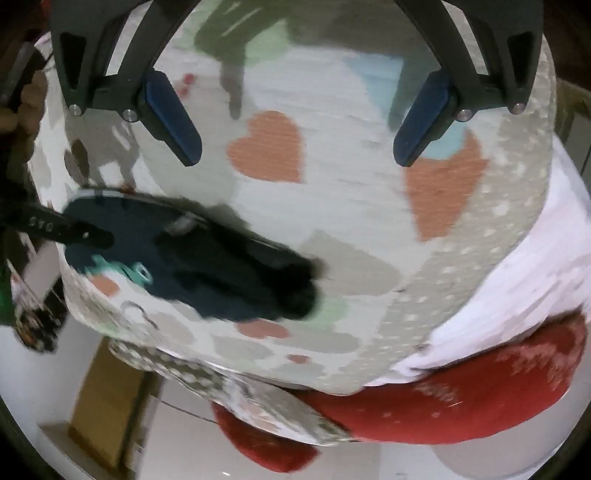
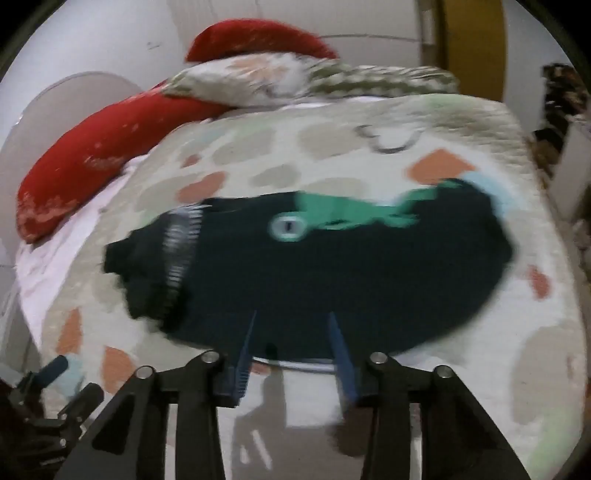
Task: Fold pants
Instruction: 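Grasp the navy dinosaur pants with both grippers and lift them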
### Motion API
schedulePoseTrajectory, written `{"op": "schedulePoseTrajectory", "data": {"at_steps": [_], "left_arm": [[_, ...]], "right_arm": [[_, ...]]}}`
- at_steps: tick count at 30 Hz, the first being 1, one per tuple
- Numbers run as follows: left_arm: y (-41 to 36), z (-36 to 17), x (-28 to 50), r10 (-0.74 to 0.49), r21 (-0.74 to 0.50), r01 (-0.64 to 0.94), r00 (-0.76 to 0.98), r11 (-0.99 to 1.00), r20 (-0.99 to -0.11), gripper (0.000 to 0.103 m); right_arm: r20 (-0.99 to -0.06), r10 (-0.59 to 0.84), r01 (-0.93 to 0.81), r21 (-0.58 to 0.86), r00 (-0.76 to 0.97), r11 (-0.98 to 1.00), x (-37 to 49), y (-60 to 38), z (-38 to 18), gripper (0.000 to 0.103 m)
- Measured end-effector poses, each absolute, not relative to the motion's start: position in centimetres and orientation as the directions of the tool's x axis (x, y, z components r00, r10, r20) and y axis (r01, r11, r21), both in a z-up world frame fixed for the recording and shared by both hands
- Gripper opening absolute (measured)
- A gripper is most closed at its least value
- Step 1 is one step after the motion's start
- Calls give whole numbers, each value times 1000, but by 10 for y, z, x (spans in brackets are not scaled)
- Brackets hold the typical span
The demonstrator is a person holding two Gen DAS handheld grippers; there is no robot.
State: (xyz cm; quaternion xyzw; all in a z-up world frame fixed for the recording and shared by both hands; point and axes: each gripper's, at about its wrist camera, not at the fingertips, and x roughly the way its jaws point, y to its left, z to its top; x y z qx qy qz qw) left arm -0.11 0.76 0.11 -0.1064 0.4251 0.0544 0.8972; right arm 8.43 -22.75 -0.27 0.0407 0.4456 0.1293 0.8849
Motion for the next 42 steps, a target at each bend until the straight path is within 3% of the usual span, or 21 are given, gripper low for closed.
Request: {"op": "schedulePoseTrajectory", "data": {"at_steps": [9,11,15,18,23,26,30,34,36,39,41,42], "left_arm": [[55,4,-12,49,-186,-293,641,938,-766,103],[56,0,-10,53,-172,-300,617,938,-785,103],[53,-3,-5,40,-182,-296,611,938,-791,103],[47,-2,-6,35,-171,-260,634,950,-773,103],[38,5,11,-38,-209,-190,646,959,-763,103],[36,5,34,-148,-303,-136,643,943,-751,103],[30,2,81,-296,-427,-40,662,903,-689,103],[30,-6,129,-340,-460,-32,628,887,-700,103],[30,-16,150,-418,-528,-23,581,849,-698,103],[31,-32,173,-438,-565,-93,534,820,-724,103],[31,-39,179,-435,-562,-122,508,818,-744,93],[32,-41,180,-416,-546,-150,492,825,-765,66]], "right_arm": [[-861,261,-246,165,437,955,151,-117,-35,41],[-827,327,-327,186,457,927,149,-88,-21,26],[-694,644,-536,428,320,728,135,-59,11,28],[-679,635,-557,385,368,736,122,-75,22,43],[-713,492,-349,354,500,868,106,-190,7,49],[-728,392,-174,359,562,917,93,-271,-2,60],[-750,315,46,416,581,908,84,-355,-14,66],[-762,308,106,440,570,892,100,-376,-29,68],[-753,332,111,470,568,875,110,-376,-35,68],[-730,330,122,490,598,863,129,-374,-45,71],[-715,327,132,504,618,853,142,-374,-48,71],[-704,334,140,523,626,841,146,-376,-51,71]]}}
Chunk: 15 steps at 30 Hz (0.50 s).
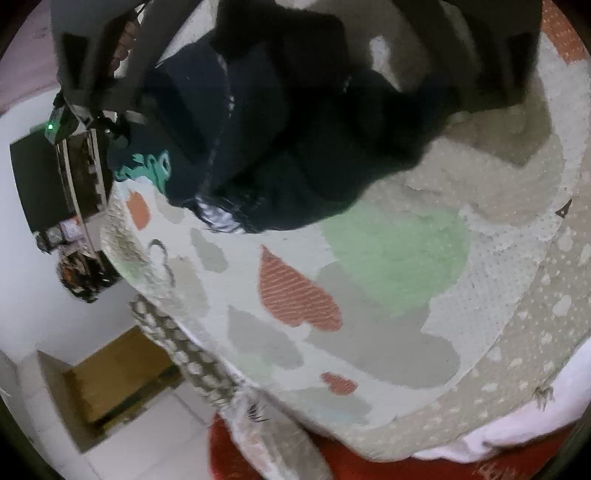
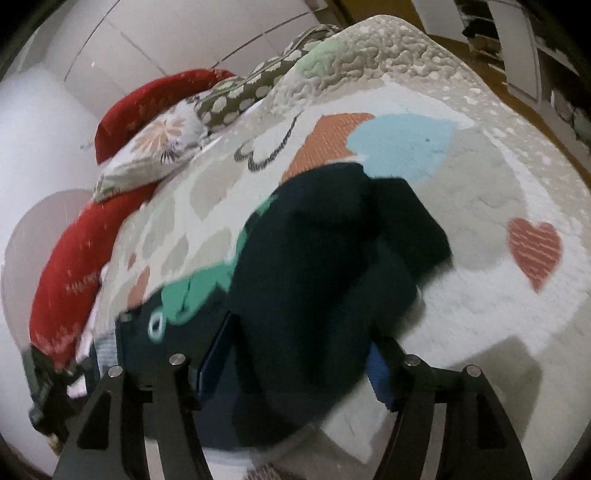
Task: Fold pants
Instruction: 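Grasp the navy dinosaur pants with both grippers and lift them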
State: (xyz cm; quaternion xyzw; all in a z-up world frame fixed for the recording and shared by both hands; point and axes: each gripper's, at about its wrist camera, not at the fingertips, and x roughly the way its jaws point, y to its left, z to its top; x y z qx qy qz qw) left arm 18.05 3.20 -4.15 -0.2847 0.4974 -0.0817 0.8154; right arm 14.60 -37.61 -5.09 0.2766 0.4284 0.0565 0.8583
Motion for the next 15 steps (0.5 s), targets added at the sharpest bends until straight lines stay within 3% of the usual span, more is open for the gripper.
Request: {"op": "schedulePoseTrajectory", "data": {"at_steps": [1,2,3,5,15], "left_arm": [[34,-40,180,-399,-527,-169,476,833,-784,43],[37,-38,177,-435,-558,-156,471,815,-767,36],[42,-34,173,-467,-592,-148,477,792,-745,31],[48,-28,166,-472,-601,-142,490,786,-733,29],[44,37,105,-448,-577,-59,569,815,-690,29]], "right_arm": [[-695,347,144,544,630,827,149,-379,-53,62],[-681,373,147,576,630,804,153,-382,-55,32],[-671,397,145,601,627,786,156,-385,-56,22],[-637,444,118,644,630,756,152,-388,-50,22],[-550,436,-31,596,712,803,81,-382,25,21]]}}
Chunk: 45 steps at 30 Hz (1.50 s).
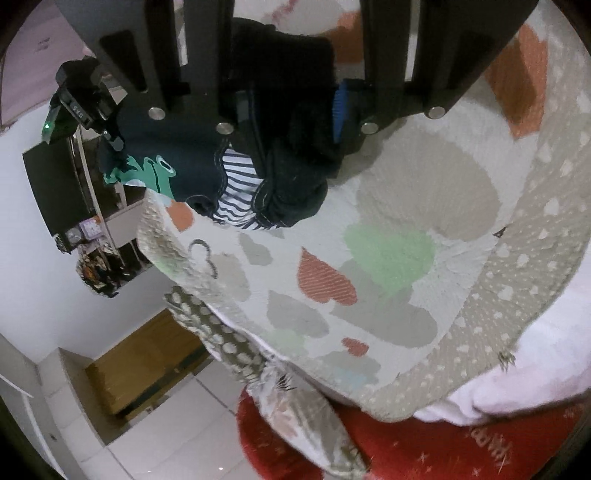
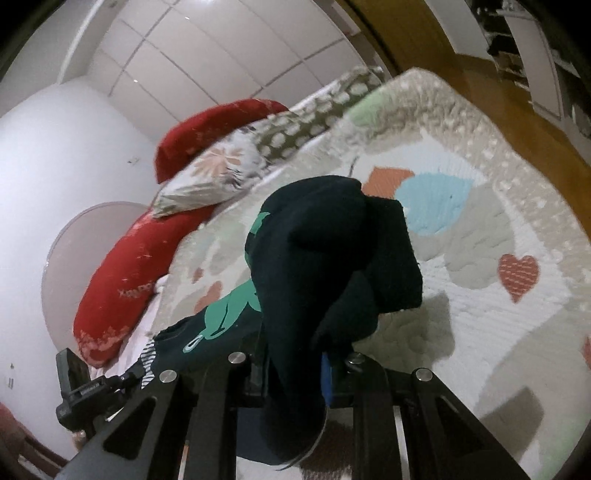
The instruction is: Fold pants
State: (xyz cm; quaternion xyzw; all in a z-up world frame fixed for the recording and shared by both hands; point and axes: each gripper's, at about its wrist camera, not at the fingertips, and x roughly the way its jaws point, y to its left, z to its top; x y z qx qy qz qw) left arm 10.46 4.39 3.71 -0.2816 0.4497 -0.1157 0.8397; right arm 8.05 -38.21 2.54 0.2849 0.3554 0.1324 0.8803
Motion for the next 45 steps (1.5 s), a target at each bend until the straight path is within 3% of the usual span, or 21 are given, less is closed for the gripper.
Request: {"op": "schedulePoseTrajectory", "data": {"at_steps": [3,6,8,10,12,17,27,38,42,44,45], "left_arm": [[36,45,88,-415,-535,-32,591,845,-691,31],[27,37,75,-300,-420,-68,597,905,-744,40],[29,26,70,-159,-298,-147,587,943,-794,40],[37,16,64,-105,-255,-198,560,946,-822,40],[50,14,53,-117,-289,-228,561,930,-820,40],[59,21,17,-120,-337,-267,596,903,-794,52],[25,30,5,-182,-342,-204,550,917,-815,63],[-27,11,51,-160,-232,-99,471,968,-868,63],[-53,12,73,-117,-134,-1,491,991,-863,74],[-66,5,83,-52,-31,51,491,998,-870,74],[-72,0,86,-42,0,88,480,996,-876,54]], "right_arm": [[-527,442,-54,596,726,801,56,-387,37,21],[-534,430,-54,580,728,813,30,-389,28,26],[-579,387,-8,548,718,836,18,-390,10,28],[-650,298,86,490,699,867,6,-397,-13,30],[-697,221,186,458,682,869,-8,-410,-32,30],[-676,183,256,495,714,831,-40,-431,-30,37],[-628,180,93,376,757,922,-49,-390,20,51],[-730,217,-18,270,648,963,-24,-371,-21,53],[-734,222,-39,258,642,965,-13,-374,-23,53],[-732,223,-47,252,644,966,-7,-373,-23,53],[-732,220,-51,247,644,968,-4,-373,-22,53]]}}
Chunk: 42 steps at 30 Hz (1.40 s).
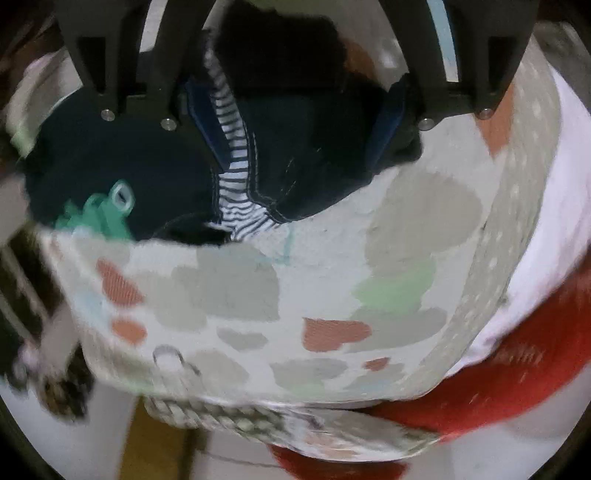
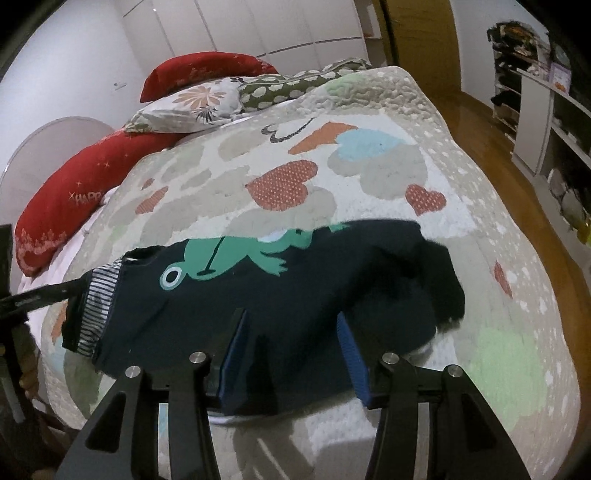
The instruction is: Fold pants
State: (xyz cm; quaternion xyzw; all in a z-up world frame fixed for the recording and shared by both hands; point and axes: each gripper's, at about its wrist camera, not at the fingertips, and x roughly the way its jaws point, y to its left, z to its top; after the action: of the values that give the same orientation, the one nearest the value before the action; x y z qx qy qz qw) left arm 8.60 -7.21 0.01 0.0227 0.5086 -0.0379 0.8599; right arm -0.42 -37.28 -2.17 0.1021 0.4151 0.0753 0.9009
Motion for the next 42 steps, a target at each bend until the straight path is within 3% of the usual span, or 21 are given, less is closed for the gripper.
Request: {"op": "schedulePoseTrajectory", "data": {"at_steps": [1,2,6,10,12,14,16,20,29,32,36,42], "left_arm": [[-75,-6,88,-46,6,114,451,994,-891,16],[-76,-10,89,-62,-10,123,425,992,-903,8],[-67,3,78,-134,-104,93,446,990,-885,6],[-52,22,77,-252,-257,51,453,965,-855,6],[-46,31,79,-313,-332,40,453,942,-835,6],[-44,37,81,-365,-394,31,450,919,-815,6],[-44,44,82,-399,-433,32,456,901,-795,6],[-42,56,76,-447,-488,40,472,872,-760,6],[-26,49,75,-493,-564,-20,458,826,-739,5],[-22,45,76,-515,-593,-40,449,804,-730,5],[-22,48,74,-508,-592,-48,459,805,-728,5],[-26,57,68,-490,-575,-45,471,817,-733,5]], "right_arm": [[-734,215,-56,235,644,970,-1,-371,-21,53],[-737,208,-58,224,643,973,1,-370,-20,53],[-735,213,-63,226,644,972,1,-368,-16,53],[-714,357,-89,384,603,919,-8,-372,-18,54],[-657,515,-121,548,550,828,-13,-375,-24,55],[-522,725,-135,762,449,633,-16,-374,-40,56],[-429,823,-123,856,371,502,-17,-363,-56,58],[-386,884,-87,903,262,420,-14,-331,-77,60],[-495,819,-9,854,289,520,14,-311,-85,60],[-464,838,-24,871,287,490,5,-312,-80,62],[-265,943,-46,959,201,279,-5,-296,-80,70],[-258,951,26,966,173,257,3,-272,-102,71]]}}
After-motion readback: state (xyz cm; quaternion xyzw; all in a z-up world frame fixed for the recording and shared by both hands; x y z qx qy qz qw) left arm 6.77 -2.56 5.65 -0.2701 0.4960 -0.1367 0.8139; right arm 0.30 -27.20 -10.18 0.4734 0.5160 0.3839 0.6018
